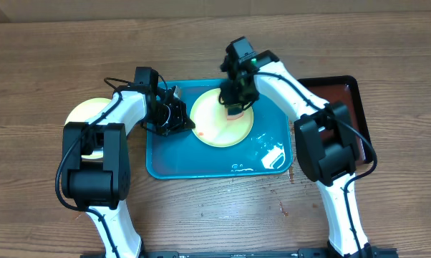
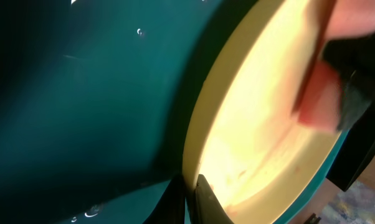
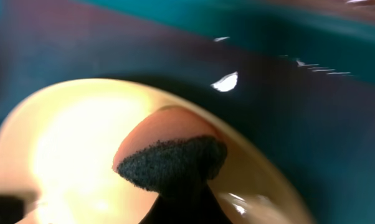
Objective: Clean dirty plates on tray and stack at the side
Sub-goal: 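Continue scrubbing the yellow plate with the sponge in the right gripper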
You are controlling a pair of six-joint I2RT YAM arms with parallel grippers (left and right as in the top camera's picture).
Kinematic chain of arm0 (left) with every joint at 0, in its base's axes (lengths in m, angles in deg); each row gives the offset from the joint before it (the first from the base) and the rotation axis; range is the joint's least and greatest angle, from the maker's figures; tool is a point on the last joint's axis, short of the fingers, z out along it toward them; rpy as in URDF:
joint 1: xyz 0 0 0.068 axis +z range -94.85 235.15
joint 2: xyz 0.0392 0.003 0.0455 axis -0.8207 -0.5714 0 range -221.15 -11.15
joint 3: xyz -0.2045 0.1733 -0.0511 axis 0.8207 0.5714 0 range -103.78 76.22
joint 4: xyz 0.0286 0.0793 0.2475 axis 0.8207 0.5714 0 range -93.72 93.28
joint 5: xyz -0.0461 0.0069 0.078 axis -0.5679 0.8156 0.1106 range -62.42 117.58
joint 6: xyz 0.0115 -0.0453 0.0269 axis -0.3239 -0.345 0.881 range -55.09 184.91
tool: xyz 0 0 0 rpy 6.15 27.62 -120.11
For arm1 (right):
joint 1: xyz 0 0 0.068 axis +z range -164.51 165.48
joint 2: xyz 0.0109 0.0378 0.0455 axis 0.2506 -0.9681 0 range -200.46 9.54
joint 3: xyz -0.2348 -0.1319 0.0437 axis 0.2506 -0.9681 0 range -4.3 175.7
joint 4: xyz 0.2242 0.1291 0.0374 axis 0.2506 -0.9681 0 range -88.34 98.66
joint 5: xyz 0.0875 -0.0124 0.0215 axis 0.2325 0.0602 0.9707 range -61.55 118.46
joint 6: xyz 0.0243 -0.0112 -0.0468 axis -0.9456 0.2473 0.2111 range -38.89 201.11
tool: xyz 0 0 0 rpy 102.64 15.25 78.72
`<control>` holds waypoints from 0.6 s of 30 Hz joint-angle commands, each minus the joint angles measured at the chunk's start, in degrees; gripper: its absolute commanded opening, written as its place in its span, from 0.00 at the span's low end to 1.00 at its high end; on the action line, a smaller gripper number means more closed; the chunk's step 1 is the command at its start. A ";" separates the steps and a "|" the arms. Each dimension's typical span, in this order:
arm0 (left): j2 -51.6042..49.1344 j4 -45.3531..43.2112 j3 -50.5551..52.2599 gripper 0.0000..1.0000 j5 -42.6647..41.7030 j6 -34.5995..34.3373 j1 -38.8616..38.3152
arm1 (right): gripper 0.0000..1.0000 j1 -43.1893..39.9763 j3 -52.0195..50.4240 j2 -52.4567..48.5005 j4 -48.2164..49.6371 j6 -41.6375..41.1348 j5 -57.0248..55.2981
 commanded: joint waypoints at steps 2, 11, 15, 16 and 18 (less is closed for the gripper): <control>0.13 0.22 -0.07 0.04 2.36 1.09 0.33 | 0.04 4.68 -1.07 -1.07 -1.09 2.78 7.32; 0.13 0.39 -0.07 0.04 2.36 1.11 0.33 | 0.04 8.07 -1.03 -1.07 -12.90 7.02 5.35; 0.13 0.42 -0.07 0.04 2.36 1.11 0.33 | 0.04 5.97 -1.03 -1.03 -16.00 6.71 -2.67; 0.13 0.42 -0.07 0.04 2.34 1.11 0.33 | 0.04 5.42 -1.03 -1.03 -16.13 6.10 -4.55; 0.13 0.42 -0.07 0.04 2.36 1.11 0.33 | 0.04 3.82 -0.96 -1.01 -16.13 3.39 -10.47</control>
